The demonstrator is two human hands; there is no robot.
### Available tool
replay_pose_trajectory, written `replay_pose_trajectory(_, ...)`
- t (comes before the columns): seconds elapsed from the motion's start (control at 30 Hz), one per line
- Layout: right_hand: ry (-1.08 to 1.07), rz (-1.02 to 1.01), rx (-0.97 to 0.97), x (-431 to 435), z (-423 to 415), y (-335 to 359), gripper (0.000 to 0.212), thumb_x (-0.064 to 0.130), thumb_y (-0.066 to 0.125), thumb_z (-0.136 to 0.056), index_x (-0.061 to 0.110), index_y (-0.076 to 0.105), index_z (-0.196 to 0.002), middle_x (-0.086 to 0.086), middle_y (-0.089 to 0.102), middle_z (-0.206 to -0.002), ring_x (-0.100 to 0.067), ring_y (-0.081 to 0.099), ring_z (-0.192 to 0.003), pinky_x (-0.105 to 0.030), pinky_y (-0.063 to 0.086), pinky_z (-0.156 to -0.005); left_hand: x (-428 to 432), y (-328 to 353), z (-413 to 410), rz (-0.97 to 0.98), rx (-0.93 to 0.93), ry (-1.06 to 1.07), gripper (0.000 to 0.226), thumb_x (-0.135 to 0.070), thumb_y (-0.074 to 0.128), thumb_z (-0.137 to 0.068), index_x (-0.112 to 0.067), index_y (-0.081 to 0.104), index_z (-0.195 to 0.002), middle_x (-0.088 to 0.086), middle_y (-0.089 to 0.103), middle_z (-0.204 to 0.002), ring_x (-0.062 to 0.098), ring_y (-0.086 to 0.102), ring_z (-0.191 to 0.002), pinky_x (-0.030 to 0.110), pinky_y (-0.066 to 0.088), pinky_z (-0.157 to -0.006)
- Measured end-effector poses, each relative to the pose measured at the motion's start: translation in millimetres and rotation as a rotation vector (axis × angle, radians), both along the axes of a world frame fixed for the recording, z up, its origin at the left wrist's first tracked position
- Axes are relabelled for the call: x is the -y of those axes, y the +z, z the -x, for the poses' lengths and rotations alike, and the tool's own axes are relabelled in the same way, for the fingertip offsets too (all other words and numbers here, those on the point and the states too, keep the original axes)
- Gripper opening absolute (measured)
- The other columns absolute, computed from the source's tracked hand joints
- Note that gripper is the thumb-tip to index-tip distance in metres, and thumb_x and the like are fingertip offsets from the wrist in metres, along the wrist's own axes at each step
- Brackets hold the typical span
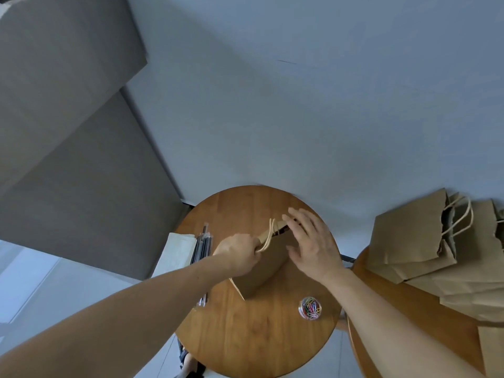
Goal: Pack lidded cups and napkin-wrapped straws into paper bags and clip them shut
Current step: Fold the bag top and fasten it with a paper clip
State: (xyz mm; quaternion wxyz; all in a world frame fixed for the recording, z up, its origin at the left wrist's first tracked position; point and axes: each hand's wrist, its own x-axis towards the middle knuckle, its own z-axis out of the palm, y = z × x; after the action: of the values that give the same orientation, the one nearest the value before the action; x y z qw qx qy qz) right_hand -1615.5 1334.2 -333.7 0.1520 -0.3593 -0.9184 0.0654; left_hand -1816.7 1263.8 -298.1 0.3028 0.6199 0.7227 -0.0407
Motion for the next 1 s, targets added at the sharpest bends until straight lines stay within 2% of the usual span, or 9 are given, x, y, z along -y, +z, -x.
replay_pose_trajectory(0.07, 0.041, -0.059, 0.056, -17.1, 3.6, 7.7, 0.054, 0.030, 0.071, -0.077, 0.016, 0.061, -0.128, -0.003, 0.054, -0.140, -0.028, 0.046, -0.132, -0.047, 0.036, -0.107, -8.4, 5.8, 8.0, 0.007, -0.058, -0.094, 0.033, -0.028, 0.042, -0.096, -0.027, 0.042, -0.063, -0.005, 0.050, -0.065, 0.011, 0.047, -0.056, 0.028, 0.033, -0.048)
replay_pose_trajectory(0.17, 0.123, -0.014, 0.123, -26.8, 9.3, 11.9, 0.018, 0.035, 0.075, -0.081, 0.018, 0.072, -0.089, 0.003, 0.069, -0.087, -0.022, 0.064, -0.090, -0.042, 0.038, -0.097, -19.7, 13.9, 17.0, 0.011, -0.056, -0.164, 0.036, -0.027, 0.042, -0.096, -0.028, 0.039, -0.060, -0.005, 0.046, -0.061, 0.011, 0.042, -0.055, 0.029, 0.032, -0.050)
replay_pose_trajectory(0.23, 0.122, 0.107, 0.127, -24.4, 9.9, 11.8, 0.018, 0.033, 0.070, -0.089, 0.017, 0.070, -0.081, 0.003, 0.066, -0.072, -0.021, 0.060, -0.071, -0.043, 0.047, -0.082, -23.0, 14.5, 19.9, -0.005, -0.026, -0.168, 0.033, -0.026, 0.046, -0.095, -0.028, 0.044, -0.062, -0.008, 0.045, -0.060, 0.010, 0.041, -0.055, 0.029, 0.030, -0.049)
replay_pose_trajectory(0.37, 0.005, 0.213, 0.071, -13.6, 5.6, 5.5, 0.024, 0.038, 0.059, -0.095, 0.018, 0.071, -0.091, 0.003, 0.066, -0.080, -0.018, 0.060, -0.077, -0.037, 0.051, -0.068, -18.2, 0.9, 16.9, -0.138, 0.148, 0.045, 0.013, -0.031, 0.061, -0.089, -0.031, 0.069, -0.099, -0.014, 0.067, -0.086, 0.009, 0.062, -0.081, 0.028, 0.051, -0.068)
replay_pose_trajectory(0.53, -0.021, 0.325, -0.081, -7.0, -3.6, 2.2, 0.023, 0.037, 0.059, -0.097, 0.018, 0.072, -0.099, 0.006, 0.071, -0.091, -0.011, 0.062, -0.085, -0.031, 0.053, -0.072, -11.0, -18.3, 13.5, -0.195, 0.166, 0.127, 0.011, -0.032, 0.062, -0.091, -0.037, 0.059, -0.081, -0.016, 0.057, -0.068, 0.009, 0.059, -0.072, 0.018, 0.033, -0.052)
replay_pose_trajectory(0.7, -0.521, 0.338, -0.354, -1.1, -43.6, -18.8, 0.026, 0.025, 0.047, -0.102, 0.013, 0.064, -0.117, 0.005, 0.065, -0.110, -0.011, 0.059, -0.103, -0.028, 0.048, -0.086, -16.8, -21.1, 19.5, -0.215, 0.224, 0.166, 0.040, -0.036, 0.061, -0.094, -0.038, 0.043, -0.058, -0.012, 0.046, -0.052, 0.007, 0.045, -0.053, 0.023, 0.028, -0.049)
replay_pose_trajectory(0.8, -0.564, 0.488, -0.027, 19.8, -71.5, -57.7, 0.018, 0.014, 0.052, -0.097, 0.013, 0.067, -0.106, 0.001, 0.071, -0.101, -0.017, 0.065, -0.090, -0.028, 0.050, -0.071, -18.2, -23.3, 17.8, -0.230, 0.218, 0.185, 0.042, -0.039, 0.061, -0.094, -0.037, 0.043, -0.056, -0.011, 0.045, -0.051, 0.006, 0.044, -0.051, 0.026, 0.030, -0.049)
replay_pose_trajectory(0.87, -0.514, 0.638, 0.225, 38.8, -83.0, -85.3, 0.018, 0.018, 0.054, -0.097, 0.018, 0.068, -0.108, 0.003, 0.072, -0.103, -0.013, 0.065, -0.088, -0.026, 0.052, -0.072, -17.5, -27.2, 14.9, -0.258, 0.220, 0.174, 0.042, -0.038, 0.062, -0.094, -0.038, 0.043, -0.056, -0.011, 0.045, -0.050, 0.006, 0.044, -0.050, 0.025, 0.030, -0.049)
replay_pose_trajectory(1.0, -0.511, 0.723, 0.462, 59.2, -95.4, -123.6, 0.021, 0.029, 0.050, -0.098, 0.023, 0.069, -0.105, 0.006, 0.072, -0.100, -0.012, 0.066, -0.086, -0.027, 0.052, -0.068, -16.8, -28.9, 10.7, -0.327, 0.226, 0.166, 0.046, -0.033, 0.064, -0.093, -0.040, 0.039, -0.055, -0.013, 0.042, -0.048, 0.007, 0.043, -0.051, 0.031, 0.038, -0.062)
